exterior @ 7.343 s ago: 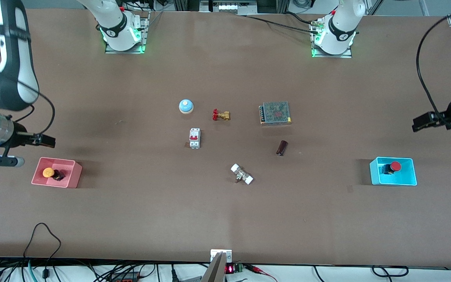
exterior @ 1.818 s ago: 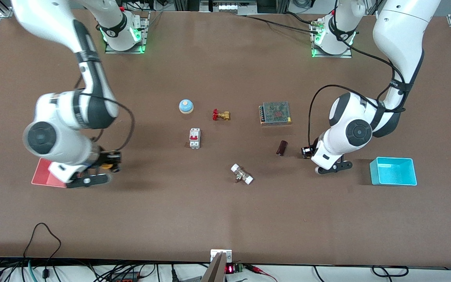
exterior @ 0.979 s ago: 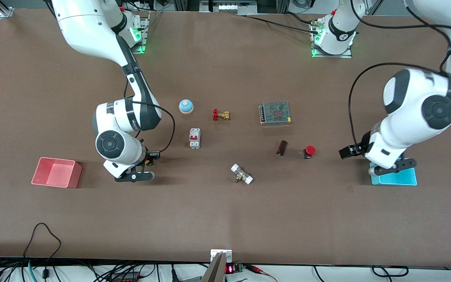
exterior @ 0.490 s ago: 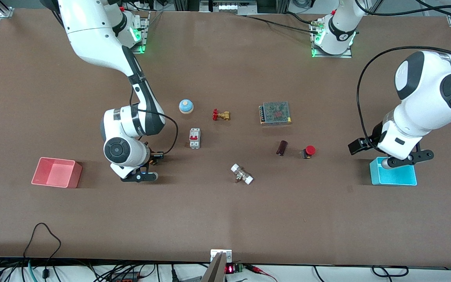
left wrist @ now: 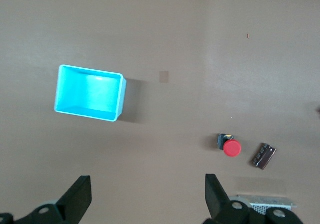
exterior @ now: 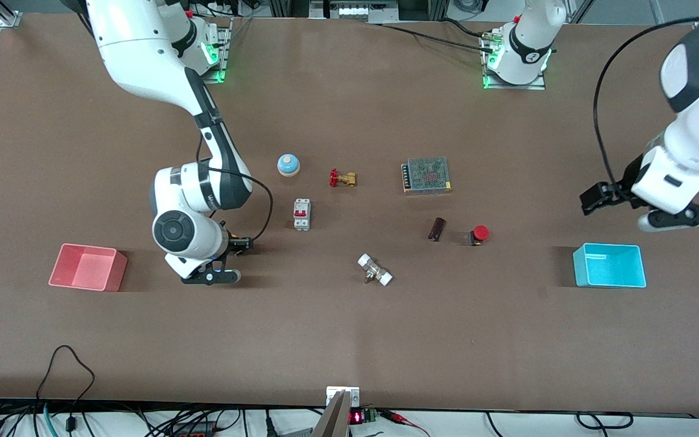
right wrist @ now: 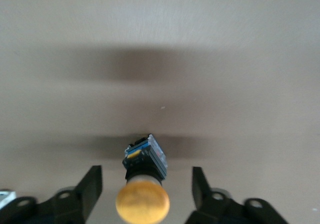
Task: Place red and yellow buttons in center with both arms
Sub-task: 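Release the yellow button with the right gripper and raise both grippers away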
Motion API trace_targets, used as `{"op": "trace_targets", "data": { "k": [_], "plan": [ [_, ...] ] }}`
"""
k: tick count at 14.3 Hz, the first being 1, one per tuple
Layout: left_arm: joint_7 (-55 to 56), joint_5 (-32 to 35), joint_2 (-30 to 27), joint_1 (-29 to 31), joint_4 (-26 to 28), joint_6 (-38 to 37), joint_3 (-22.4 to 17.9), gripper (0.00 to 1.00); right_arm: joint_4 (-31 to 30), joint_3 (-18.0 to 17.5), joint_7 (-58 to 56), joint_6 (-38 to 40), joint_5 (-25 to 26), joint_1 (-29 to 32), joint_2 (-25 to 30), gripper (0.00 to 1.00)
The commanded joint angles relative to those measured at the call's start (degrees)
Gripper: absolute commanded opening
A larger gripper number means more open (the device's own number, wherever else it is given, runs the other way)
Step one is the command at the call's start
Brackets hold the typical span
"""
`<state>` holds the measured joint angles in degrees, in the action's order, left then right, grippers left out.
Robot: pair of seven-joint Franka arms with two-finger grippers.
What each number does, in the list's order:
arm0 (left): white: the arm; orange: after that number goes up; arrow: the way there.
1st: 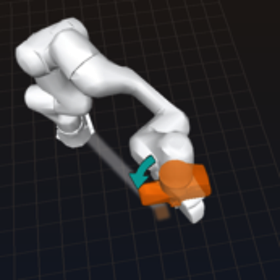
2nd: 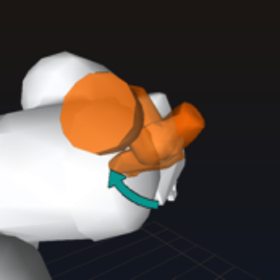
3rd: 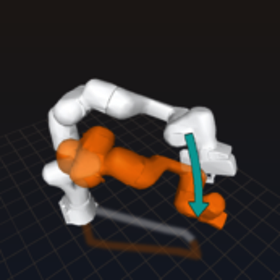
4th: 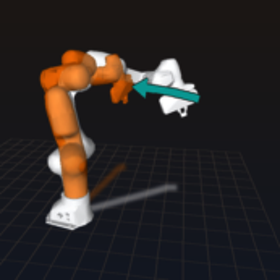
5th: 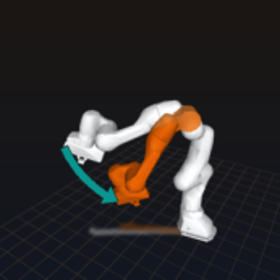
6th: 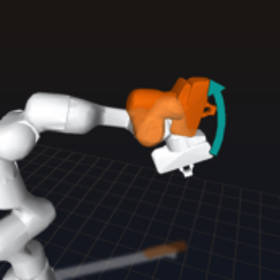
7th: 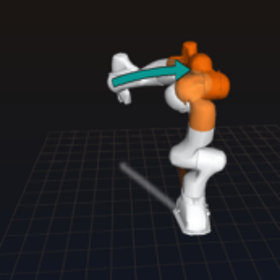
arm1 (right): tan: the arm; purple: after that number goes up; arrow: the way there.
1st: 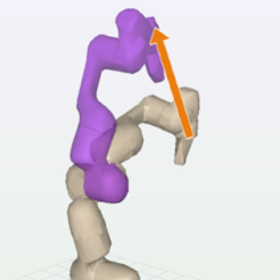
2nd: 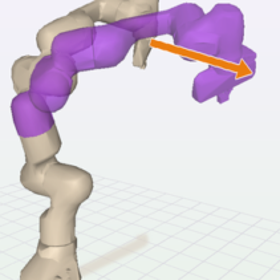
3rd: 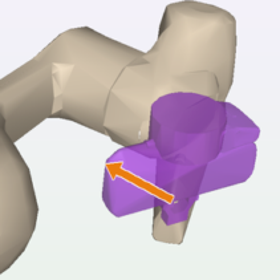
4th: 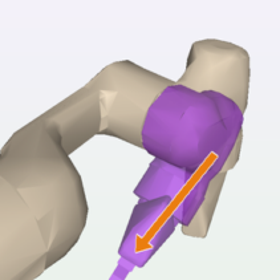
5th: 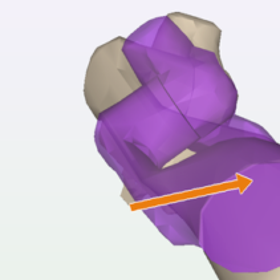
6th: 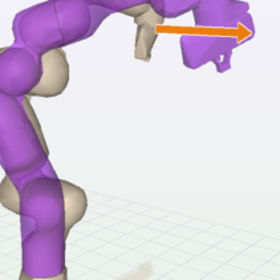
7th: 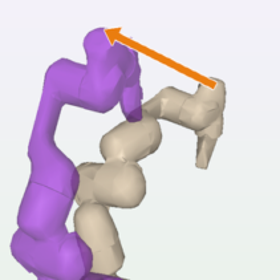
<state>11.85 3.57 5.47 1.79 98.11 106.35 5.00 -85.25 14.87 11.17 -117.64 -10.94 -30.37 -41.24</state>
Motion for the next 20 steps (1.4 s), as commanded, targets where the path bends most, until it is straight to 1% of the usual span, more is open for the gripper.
{"op": "trace_targets", "data": {
  "k": [1, 3, 6, 7, 9, 11, 12, 13, 14, 15, 16, 17, 19, 20],
  "plan": [
    [-2.44, -0.14, -3.88, -2.50, 1.73, -1.93, -2.72, 1.00, -0.88, 1.12, -0.19, 3.01, -1.18, 0.22, 5.72, 1.00],
    [-6.73, -1.02, -5.64, -2.32, 1.65, -3.69, -3.94, 1.00, -0.79, 2.61, -0.19, 5.04, -1.10, 0.13, 9.67, 1.00],
    [-7.46, -1.81, -7.31, -1.71, 1.73, -4.75, -4.47, 1.00, -0.62, 4.98, -0.19, 9.34, -0.84, 0.13, 16.26, 1.00],
    [-7.46, -1.82, -7.75, -1.79, 1.65, -5.62, -4.39, 1.00, -0.53, 6.30, -0.36, 11.44, -0.66, 0.05, 17.94, 1.00],
    [-7.46, -1.90, -9.42, -1.79, 1.56, -7.12, -4.39, 1.00, 0.08, 9.28, -1.06, 15.31, -0.66, 0.05, 20.40, 1.00],
    [-7.37, -1.90, -10.22, -1.97, 1.12, -8.35, -4.39, 1.00, 2.27, 12.10, -2.20, 20.14, -0.66, 0.22, 21.99, 1.00],
    [-7.37, -1.90, -10.13, -1.88, 0.86, -8.79, -4.30, 1.00, 3.24, 12.72, -5.17, 22.43, -0.57, 1.44, 23.13, 1.00],
    [-7.46, -1.90, -10.13, -1.88, 0.85, -8.88, -4.30, 1.00, 3.68, 12.29, -7.98, 23.93, -0.66, 4.24, 24.01, 1.00],
    [-7.37, -1.99, -10.04, -1.79, 0.77, -8.80, -4.30, 1.00, 4.38, 10.55, -10.97, 25.42, 0.12, 8.27, 25.24, 1.00],
    [-7.46, -2.86, -9.95, -1.79, 0.59, -8.80, -4.38, 1.00, 4.65, 7.83, -13.69, 26.48, 1.96, 12.22, 26.38, 1.00],
    [-7.46, -3.39, -9.78, -1.53, -0.02, -9.06, -4.39, 1.00, 4.57, 3.54, -16.07, 26.75, 4.76, 17.13, 27.78, 1.00],
    [-7.37, -3.40, -9.43, -1.44, -0.55, -9.67, -4.47, 1.00, 4.48, -1.55, -16.88, 26.76, 6.71, 22.58, 29.01, 1.00],
    [-7.46, -3.57, -8.20, -0.83, -2.30, -10.55, -4.47, 1.00, 4.13, -9.82, -16.80, 27.11, 9.26, 30.42, 30.43, 1.00],
    [-7.46, -3.66, -6.89, -0.83, -3.96, -10.55, -4.39, 1.00, 4.13, -10.64, -16.19, 28.15, 10.14, 30.80, 30.61, 1.00]
  ]
}}
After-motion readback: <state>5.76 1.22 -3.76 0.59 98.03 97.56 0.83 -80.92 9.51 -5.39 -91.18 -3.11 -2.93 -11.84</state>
